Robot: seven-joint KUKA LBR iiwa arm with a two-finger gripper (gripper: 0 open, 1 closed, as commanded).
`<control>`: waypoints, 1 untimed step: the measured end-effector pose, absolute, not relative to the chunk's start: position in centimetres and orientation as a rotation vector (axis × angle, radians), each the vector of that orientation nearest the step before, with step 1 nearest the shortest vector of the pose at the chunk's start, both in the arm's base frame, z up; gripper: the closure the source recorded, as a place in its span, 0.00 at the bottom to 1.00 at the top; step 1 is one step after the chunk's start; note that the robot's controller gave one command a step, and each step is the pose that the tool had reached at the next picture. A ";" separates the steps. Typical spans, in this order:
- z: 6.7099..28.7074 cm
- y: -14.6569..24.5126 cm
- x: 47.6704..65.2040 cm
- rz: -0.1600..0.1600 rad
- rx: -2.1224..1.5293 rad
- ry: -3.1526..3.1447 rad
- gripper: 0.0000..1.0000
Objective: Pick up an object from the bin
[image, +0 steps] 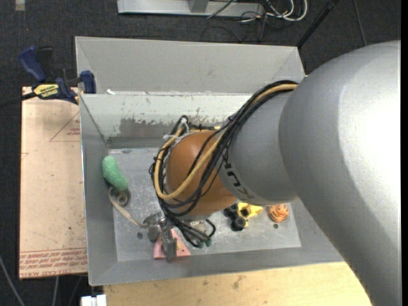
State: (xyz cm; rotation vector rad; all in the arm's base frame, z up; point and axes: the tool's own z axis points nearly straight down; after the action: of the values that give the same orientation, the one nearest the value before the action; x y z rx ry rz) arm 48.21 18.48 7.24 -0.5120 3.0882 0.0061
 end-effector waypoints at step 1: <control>10.4 20.8 48.2 0.000 -0.504 3.102 1.00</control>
Offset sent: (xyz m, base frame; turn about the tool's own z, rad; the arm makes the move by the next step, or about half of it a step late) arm 0.0025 0.0192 0.1019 0.0028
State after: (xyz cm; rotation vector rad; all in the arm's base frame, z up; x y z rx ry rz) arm 48.23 20.77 10.40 -0.5039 3.1018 0.0004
